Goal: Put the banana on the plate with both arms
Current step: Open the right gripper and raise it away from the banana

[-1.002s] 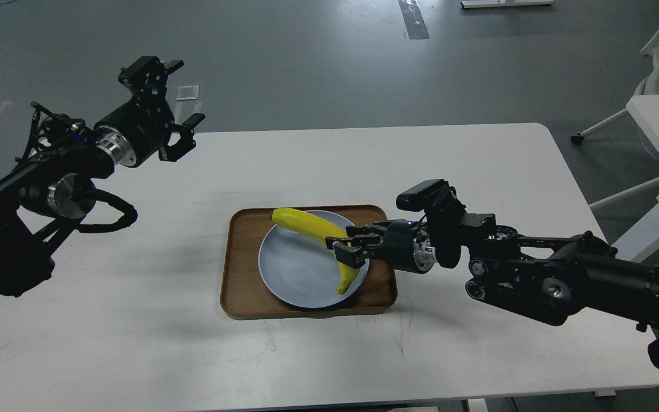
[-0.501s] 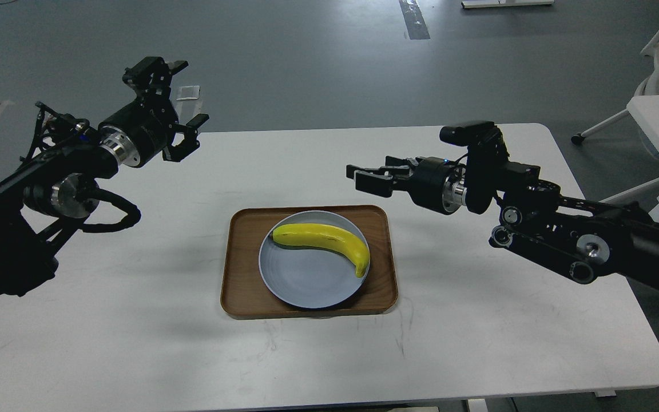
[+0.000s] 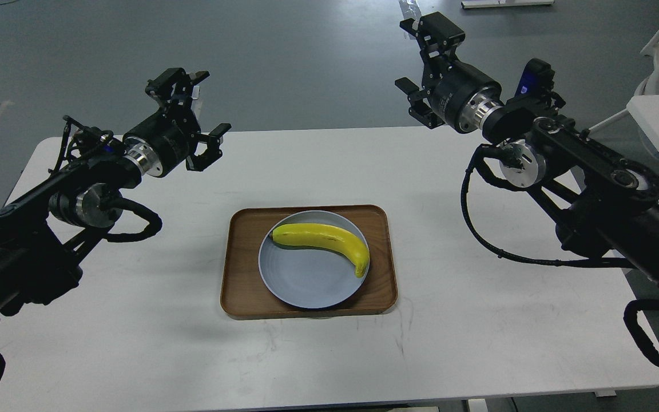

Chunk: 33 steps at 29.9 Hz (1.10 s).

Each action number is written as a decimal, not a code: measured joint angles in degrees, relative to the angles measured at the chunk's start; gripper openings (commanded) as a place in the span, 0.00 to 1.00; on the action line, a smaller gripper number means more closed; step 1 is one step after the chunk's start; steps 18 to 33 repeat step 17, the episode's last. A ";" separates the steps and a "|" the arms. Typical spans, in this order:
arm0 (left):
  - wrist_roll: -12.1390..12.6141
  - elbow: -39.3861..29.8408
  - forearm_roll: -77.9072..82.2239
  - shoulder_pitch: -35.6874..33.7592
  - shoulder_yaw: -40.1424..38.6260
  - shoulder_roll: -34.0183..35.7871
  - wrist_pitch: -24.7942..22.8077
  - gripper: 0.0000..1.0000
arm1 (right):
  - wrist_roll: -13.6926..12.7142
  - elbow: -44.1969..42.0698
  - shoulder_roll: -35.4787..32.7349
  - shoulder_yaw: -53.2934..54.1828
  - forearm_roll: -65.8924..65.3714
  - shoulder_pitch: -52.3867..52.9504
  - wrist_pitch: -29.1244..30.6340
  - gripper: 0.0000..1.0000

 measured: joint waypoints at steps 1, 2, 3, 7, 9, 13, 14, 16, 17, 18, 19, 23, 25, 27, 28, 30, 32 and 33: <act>-0.03 -0.07 -0.03 0.47 -0.57 -0.36 -0.01 0.98 | -0.14 -0.59 0.64 1.14 0.49 -0.51 0.00 1.00; -0.04 -0.10 -0.05 0.81 -1.12 -0.65 -0.01 0.98 | -0.23 -0.88 1.05 1.86 0.73 -0.97 0.06 1.00; -0.06 -0.15 -0.06 1.27 -1.91 -0.95 -0.02 0.98 | -0.41 -0.99 1.45 2.46 0.88 -1.55 0.11 1.00; -0.09 -0.22 -0.06 2.63 -4.17 -1.74 -0.53 0.98 | -1.50 -0.92 2.31 3.11 1.00 -2.87 0.23 1.00; -0.06 -0.22 -0.06 2.77 -4.46 -1.81 -1.00 0.98 | -1.72 -0.82 2.40 3.20 1.01 -2.94 0.23 1.00; 0.02 -0.22 0.01 2.84 -4.52 -1.51 -1.56 0.98 | -1.71 -0.80 2.42 3.04 1.02 -3.11 0.23 1.00; 0.02 -0.22 0.01 2.84 -4.55 -1.39 -1.61 0.98 | -1.58 -0.75 2.42 2.76 1.02 -3.32 0.23 1.00; 0.02 -0.23 0.02 2.85 -4.56 -1.29 -1.66 0.98 | -1.33 -0.41 2.43 2.39 1.02 -3.71 0.24 1.00; 0.02 -0.23 0.02 2.85 -4.56 -1.27 -1.67 0.98 | -1.24 -0.09 2.43 2.29 1.02 -3.89 0.28 1.00; 0.02 -0.23 0.02 2.85 -4.56 -1.27 -1.67 0.98 | -1.24 -0.09 2.43 2.29 1.02 -3.89 0.28 1.00; 0.02 -0.23 0.02 2.85 -4.56 -1.27 -1.67 0.98 | -1.24 -0.09 2.43 2.29 1.02 -3.89 0.28 1.00; 0.02 -0.23 0.02 2.85 -4.56 -1.27 -1.67 0.98 | -1.24 -0.09 2.43 2.29 1.02 -3.89 0.28 1.00; 0.02 -0.23 0.02 2.85 -4.56 -1.27 -1.67 0.98 | -1.24 -0.09 2.43 2.29 1.02 -3.89 0.28 1.00; 0.02 -0.23 0.02 2.85 -4.56 -1.27 -1.67 0.98 | -1.24 -0.09 2.43 2.29 1.02 -3.89 0.28 1.00; 0.02 -0.23 0.02 2.85 -4.56 -1.27 -1.67 0.98 | -1.24 -0.09 2.43 2.29 1.02 -3.89 0.28 1.00; 0.02 -0.23 0.02 2.85 -4.56 -1.27 -1.67 0.98 | -1.24 -0.09 2.43 2.29 1.02 -3.89 0.28 1.00; 0.02 -0.23 0.02 2.85 -4.56 -1.27 -1.67 0.98 | -1.24 -0.09 2.43 2.29 1.02 -3.89 0.28 1.00; 0.02 -0.23 0.02 2.85 -4.56 -1.27 -1.67 0.98 | -1.24 -0.09 2.43 2.29 1.02 -3.89 0.28 1.00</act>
